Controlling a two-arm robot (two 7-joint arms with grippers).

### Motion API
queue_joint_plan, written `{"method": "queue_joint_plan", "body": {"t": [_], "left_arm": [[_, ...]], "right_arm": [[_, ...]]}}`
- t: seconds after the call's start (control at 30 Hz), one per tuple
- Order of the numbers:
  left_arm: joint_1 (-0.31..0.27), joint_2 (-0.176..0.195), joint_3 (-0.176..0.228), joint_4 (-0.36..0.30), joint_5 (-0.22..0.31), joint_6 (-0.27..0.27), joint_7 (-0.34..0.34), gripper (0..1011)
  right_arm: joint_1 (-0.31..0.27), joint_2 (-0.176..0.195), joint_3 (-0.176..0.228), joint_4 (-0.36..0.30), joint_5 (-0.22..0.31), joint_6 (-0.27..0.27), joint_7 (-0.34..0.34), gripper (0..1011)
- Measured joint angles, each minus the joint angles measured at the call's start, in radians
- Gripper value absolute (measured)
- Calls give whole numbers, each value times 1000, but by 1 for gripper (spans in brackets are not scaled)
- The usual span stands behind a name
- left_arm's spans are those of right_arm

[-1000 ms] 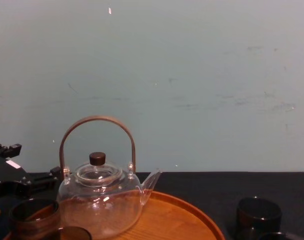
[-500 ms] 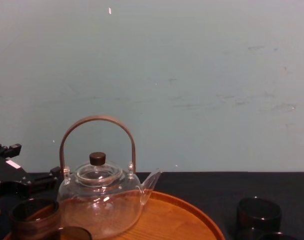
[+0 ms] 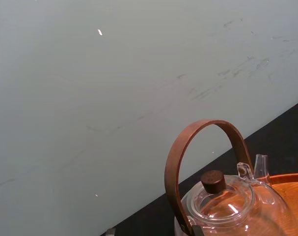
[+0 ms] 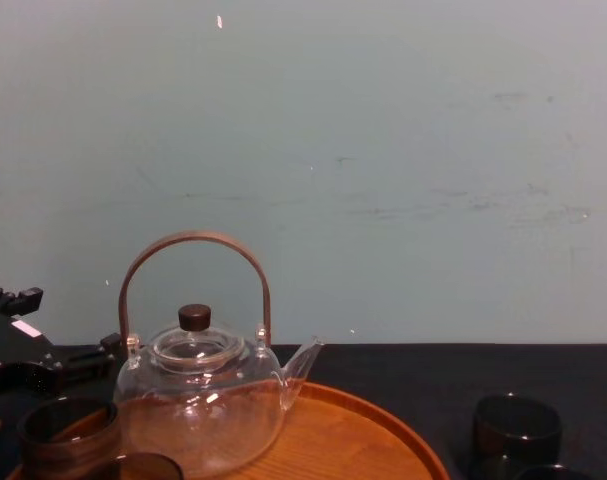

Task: Pick up the glass from the table and place it on the tray.

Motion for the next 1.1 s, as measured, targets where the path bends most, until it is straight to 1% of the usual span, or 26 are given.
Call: {"method": "queue_joint_plan", "body": {"t": [0.17, 0.37, 0.6, 1.1], "left_arm": [[0, 0, 0, 0, 0, 0, 0, 1001], [0, 0, 0, 0, 0, 0, 0, 1001], [0, 0, 0, 0, 0, 0, 0, 1001], [0, 0, 0, 0, 0, 0, 0, 1001]], "right_arm": [[5, -12, 1, 16, -2, 14, 17, 1002], [32, -35, 2, 48, 8, 49, 47, 1002], [71, -68, 2, 86, -4, 79, 62, 1002], [122, -121, -5, 147, -34, 99, 95, 1002]]}}
